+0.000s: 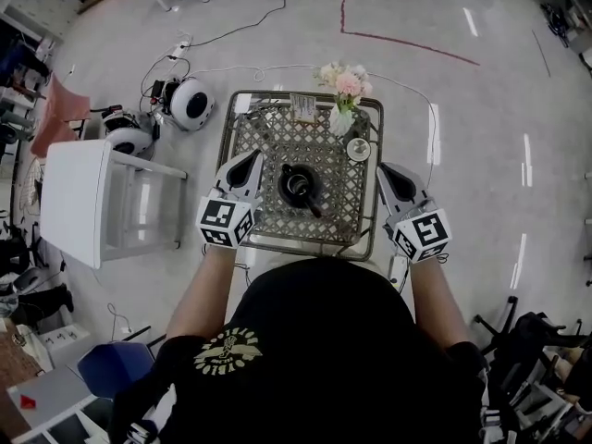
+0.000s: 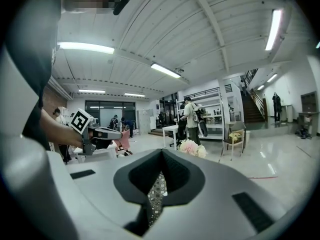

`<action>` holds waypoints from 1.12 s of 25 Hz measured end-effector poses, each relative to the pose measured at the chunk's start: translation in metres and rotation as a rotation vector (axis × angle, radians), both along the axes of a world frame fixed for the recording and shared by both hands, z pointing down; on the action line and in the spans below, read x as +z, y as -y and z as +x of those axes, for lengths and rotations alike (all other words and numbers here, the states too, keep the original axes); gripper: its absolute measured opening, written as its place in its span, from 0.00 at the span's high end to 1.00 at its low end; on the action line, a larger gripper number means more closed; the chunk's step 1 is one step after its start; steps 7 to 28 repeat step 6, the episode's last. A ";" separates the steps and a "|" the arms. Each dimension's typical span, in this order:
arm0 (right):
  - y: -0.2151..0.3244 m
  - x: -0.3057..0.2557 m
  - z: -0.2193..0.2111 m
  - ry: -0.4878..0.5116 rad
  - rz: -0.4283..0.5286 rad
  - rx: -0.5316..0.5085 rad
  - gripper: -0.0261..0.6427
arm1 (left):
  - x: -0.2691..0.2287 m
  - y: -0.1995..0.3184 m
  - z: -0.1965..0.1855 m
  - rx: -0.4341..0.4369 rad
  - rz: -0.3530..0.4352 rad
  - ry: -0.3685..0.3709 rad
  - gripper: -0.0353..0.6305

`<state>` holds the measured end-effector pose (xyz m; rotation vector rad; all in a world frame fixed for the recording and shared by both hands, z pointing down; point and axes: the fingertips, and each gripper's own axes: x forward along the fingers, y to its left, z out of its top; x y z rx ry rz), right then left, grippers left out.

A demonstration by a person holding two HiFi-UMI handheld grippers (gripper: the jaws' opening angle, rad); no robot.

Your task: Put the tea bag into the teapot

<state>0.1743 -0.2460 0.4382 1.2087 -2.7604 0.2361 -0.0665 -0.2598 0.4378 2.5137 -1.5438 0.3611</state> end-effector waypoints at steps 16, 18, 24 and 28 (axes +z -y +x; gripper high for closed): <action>0.002 0.003 0.015 0.014 0.005 -0.030 0.95 | -0.006 -0.004 0.010 -0.034 0.013 0.016 0.95; 0.002 0.003 0.015 0.014 0.005 -0.030 0.95 | -0.006 -0.004 0.010 -0.034 0.013 0.016 0.95; 0.002 0.003 0.015 0.014 0.005 -0.030 0.95 | -0.006 -0.004 0.010 -0.034 0.013 0.016 0.95; 0.002 0.003 0.015 0.014 0.005 -0.030 0.95 | -0.006 -0.004 0.010 -0.034 0.013 0.016 0.95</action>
